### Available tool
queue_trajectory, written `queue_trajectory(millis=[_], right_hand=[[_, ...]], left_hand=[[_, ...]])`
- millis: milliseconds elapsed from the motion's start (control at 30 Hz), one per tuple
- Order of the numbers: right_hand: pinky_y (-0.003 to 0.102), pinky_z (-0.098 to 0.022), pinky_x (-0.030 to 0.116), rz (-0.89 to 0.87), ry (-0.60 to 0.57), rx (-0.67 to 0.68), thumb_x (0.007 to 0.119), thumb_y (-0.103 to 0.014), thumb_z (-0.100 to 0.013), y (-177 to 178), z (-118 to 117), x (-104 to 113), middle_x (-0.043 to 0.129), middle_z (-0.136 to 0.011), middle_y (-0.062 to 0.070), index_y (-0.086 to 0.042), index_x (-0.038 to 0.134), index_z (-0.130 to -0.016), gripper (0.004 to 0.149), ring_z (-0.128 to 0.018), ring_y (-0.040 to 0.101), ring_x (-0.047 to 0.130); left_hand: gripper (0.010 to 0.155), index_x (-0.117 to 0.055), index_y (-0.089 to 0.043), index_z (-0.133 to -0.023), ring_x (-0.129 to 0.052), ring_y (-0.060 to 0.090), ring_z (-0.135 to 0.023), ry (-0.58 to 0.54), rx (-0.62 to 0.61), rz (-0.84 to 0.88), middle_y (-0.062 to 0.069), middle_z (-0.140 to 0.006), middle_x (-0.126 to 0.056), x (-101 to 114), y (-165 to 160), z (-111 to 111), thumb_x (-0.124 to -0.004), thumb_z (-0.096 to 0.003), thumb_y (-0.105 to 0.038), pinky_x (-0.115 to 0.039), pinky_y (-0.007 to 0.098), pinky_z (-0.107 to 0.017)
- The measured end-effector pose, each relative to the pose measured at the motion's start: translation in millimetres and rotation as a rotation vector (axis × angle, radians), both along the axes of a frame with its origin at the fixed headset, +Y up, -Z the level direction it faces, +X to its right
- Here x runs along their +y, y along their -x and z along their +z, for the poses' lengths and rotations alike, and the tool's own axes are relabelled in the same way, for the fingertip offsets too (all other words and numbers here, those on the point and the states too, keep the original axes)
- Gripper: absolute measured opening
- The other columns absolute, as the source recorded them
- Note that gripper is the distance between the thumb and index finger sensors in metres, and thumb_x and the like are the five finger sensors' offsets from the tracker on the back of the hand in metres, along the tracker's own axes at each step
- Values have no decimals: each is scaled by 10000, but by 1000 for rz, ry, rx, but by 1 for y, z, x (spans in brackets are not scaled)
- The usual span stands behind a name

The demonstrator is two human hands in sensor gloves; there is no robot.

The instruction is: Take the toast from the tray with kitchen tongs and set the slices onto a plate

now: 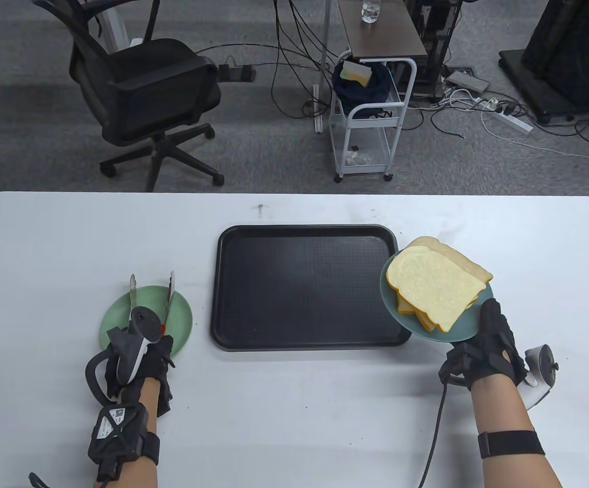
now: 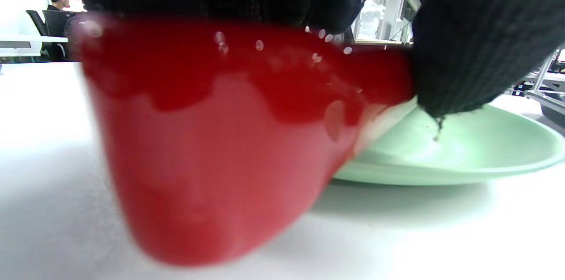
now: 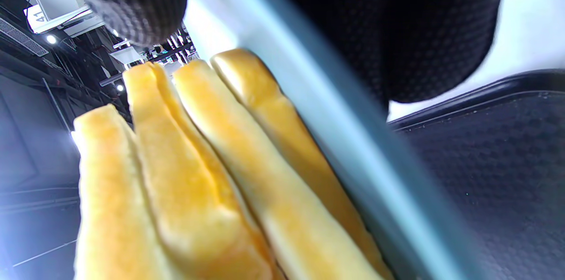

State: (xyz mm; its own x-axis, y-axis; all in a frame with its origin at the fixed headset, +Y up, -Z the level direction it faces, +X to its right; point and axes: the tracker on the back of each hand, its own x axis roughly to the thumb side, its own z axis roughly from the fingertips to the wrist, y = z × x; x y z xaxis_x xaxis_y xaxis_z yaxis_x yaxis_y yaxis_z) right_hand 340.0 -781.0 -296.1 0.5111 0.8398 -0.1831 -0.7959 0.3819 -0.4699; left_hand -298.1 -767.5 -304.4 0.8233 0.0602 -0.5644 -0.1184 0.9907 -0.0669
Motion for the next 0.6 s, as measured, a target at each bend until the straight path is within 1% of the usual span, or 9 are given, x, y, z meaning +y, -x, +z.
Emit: queue_trajectory(millis=[133,233,333,400,433,500,567,600], right_hand=[[466,-395,894,-1,-3,0,703,-544,-469,0,0,0,875,-773,137,-211,598,-833,505,-475,275,1082],[466,-395,894,-4,-3,0,704,-544,-468,0,0,0,876,-773,136,-210,598,-833,505,-472,277,1083],[466,-395,895,-5,-4,1,703,-545,-468,-1,0,0,875,-773,136,-211,598,-833,506,-473,276,1083],[466,-396,894,-4,-3,1,702,-545,-469,0,0,0,876,-773,135,-211,597,-834,506,-474,275,1083],[465,-395,895,-4,-3,1,703,-544,-469,0,0,0,876,-773,135,-211,598,-833,505,-474,276,1083],[466,-395,895,-1,-2,1,703,-544,-468,-1,0,-1,876,-772,136,-211,598,-833,505,-474,276,1082],[466,-394,895,0,-3,0,703,-544,-467,-1,0,-1,877,-771,136,-210,599,-832,505,-472,276,1084],[466,-394,895,0,-3,0,703,-544,-468,-1,0,-1,876,-772,137,-211,599,-833,505,-473,277,1083]], left_hand=[[862,-542,-294,-986,-1071,344,-749,-5,22,17,103,-1007,-800,2,2,2,-957,-313,-637,-1032,374,-300],[883,-542,-294,-988,-1058,347,-771,-51,35,11,101,-1023,-785,17,4,4,-946,-296,-667,-1029,383,-310],[905,-521,-278,-1003,-1016,379,-807,-133,23,13,127,-1048,-740,51,0,5,-939,-300,-667,-1007,428,-345],[913,-505,-289,-1021,-983,390,-840,-236,-20,-5,132,-1067,-713,88,-12,7,-934,-306,-662,-986,454,-388],[924,-489,-289,-1030,-968,394,-856,-264,-37,-7,133,-1076,-698,98,-17,8,-930,-310,-662,-980,462,-404],[948,-436,-315,-1054,-883,411,-932,-372,-110,-6,125,-1115,-641,137,-39,12,-926,-317,-656,-920,512,-503],[937,-418,-337,-1060,-808,414,-991,-448,-178,-8,102,-1144,-604,162,-60,18,-902,-329,-668,-860,538,-585],[925,-422,-347,-1062,-750,414,-1026,-473,-203,-5,93,-1158,-582,170,-68,20,-898,-335,-666,-802,556,-639]])
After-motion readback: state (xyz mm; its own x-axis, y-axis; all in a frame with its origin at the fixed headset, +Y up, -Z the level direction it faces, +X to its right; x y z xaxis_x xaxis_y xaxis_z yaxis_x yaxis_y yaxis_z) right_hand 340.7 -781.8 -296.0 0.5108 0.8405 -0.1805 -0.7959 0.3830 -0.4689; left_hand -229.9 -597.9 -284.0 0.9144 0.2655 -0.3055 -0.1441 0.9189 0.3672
